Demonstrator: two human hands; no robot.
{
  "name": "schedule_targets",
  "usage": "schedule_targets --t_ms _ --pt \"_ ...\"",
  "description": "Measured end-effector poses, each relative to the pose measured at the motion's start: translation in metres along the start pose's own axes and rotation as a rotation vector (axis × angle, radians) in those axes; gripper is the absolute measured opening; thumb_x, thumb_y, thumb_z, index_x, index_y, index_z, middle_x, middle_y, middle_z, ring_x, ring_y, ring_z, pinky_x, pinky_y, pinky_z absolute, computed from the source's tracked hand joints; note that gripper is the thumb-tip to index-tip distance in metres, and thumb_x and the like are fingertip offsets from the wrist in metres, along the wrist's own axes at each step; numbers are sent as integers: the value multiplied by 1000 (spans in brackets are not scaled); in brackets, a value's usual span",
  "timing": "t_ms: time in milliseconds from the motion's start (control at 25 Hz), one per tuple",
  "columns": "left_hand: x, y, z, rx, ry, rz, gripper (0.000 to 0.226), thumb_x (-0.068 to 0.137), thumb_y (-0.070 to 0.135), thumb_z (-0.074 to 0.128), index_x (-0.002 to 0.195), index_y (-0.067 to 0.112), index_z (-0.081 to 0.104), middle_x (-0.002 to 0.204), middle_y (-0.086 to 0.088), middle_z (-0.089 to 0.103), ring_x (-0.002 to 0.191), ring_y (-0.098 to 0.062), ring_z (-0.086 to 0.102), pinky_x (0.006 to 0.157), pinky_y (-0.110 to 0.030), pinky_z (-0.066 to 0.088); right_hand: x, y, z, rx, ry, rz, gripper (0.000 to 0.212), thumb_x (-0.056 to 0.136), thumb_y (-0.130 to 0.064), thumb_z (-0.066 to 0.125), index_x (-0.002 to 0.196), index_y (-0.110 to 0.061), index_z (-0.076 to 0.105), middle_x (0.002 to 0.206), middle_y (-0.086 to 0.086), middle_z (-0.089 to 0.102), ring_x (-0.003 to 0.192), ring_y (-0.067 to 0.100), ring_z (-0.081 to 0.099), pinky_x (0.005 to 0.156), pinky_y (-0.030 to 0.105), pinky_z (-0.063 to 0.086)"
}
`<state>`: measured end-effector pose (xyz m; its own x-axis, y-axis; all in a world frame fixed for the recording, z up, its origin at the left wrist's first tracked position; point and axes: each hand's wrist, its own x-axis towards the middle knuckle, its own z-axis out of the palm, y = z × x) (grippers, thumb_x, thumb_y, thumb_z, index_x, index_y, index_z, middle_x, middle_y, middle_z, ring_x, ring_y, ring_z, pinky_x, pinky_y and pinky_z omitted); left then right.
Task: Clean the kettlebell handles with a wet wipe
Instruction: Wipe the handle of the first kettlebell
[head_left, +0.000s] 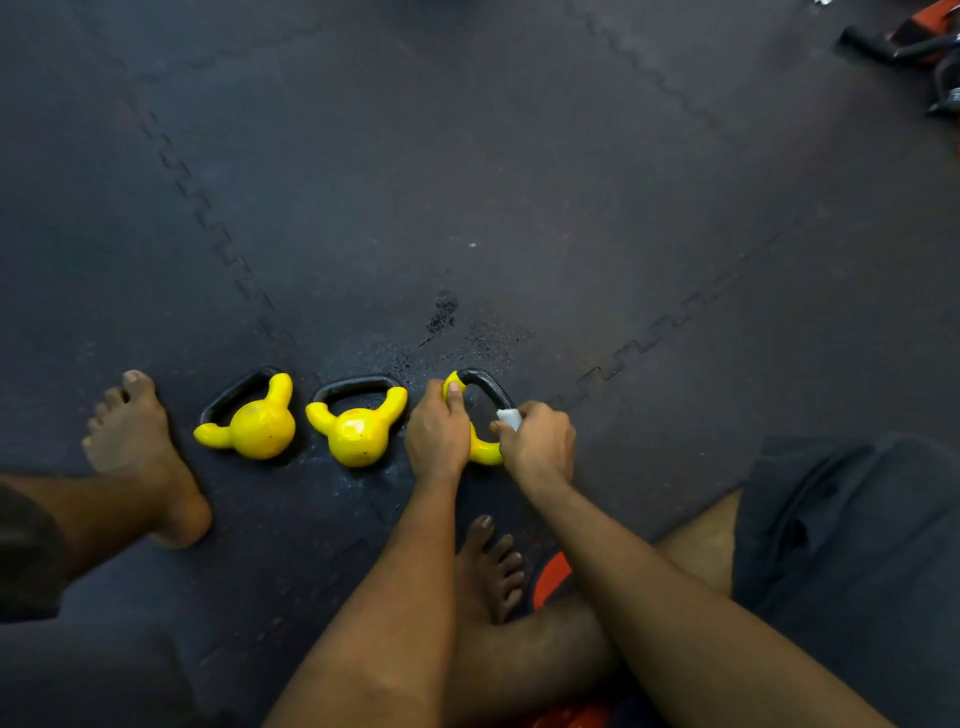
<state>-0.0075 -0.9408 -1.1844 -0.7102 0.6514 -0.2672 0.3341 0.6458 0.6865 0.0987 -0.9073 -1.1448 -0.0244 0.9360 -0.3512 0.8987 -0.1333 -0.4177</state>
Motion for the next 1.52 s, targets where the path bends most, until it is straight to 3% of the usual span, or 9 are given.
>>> schedule_targets --t_ms 160,360,480,600,720,960,1120,1280,1520 --pt "3 3 7 100 43 30 35 101 43 35 103 15 57 97 -17 67 94 -38 61 70 -41 43 12 11 2 97 -67 20 30 78 -41 75 87 -12 73 86 12 72 85 28 65 69 31 46" --pt "19 -12 4 -36 65 -19 36 100 44 39 95 16 60 88 -16 68 86 -39 60 68 -41 43 31 14 -6 814 -501 29 27 92 -25 64 87 1 71 74 14 71 53 17 54 47 24 39" --pt "21 -12 3 -60 62 -30 36 99 45 39 93 16 60 87 -15 67 85 -38 59 67 -39 41 30 3 0 910 -494 103 35 96 -32 57 87 1 68 73 10 73 53 11 62 48 19 45" --pt "20 -11 4 -17 40 -1 37 98 47 40 92 18 60 84 -15 67 84 -37 60 69 -42 47 23 -4 9 743 -168 152 40 82 -47 71 84 -8 63 79 10 73 70 19 68 66 32 54" --pt "19 -7 6 49 25 28 36 98 48 40 95 19 60 86 -15 68 87 -37 61 70 -42 48 2 -3 4 443 37 54 27 81 -36 72 87 -11 62 80 8 69 77 26 65 69 34 51" --pt "21 -2 9 114 2 4 36 97 49 39 96 20 60 90 -14 69 90 -36 62 70 -39 46 -21 -5 -16 -282 -90 -285 36 96 -25 51 129 -11 49 120 12 62 103 35 62 72 35 45" --pt "20 3 9 128 -7 -1 35 97 48 40 97 19 60 93 -15 68 91 -36 62 67 -37 40 -29 -8 -12 -300 -196 -266 54 101 -28 40 148 -5 27 155 17 29 121 37 53 90 39 46" --pt "22 -2 8 121 -16 3 36 96 50 40 99 21 61 94 -14 69 92 -36 63 71 -40 47 -38 -4 -3 -290 -288 -273 76 94 -12 45 154 -4 -2 163 14 -9 150 29 9 114 37 32" --pt "21 1 8 117 -18 11 35 97 49 41 100 20 62 95 -15 70 93 -36 63 72 -40 46 -41 2 -3 -339 -297 -315 87 88 -15 47 153 -4 -8 161 13 -20 151 25 -8 122 36 8"
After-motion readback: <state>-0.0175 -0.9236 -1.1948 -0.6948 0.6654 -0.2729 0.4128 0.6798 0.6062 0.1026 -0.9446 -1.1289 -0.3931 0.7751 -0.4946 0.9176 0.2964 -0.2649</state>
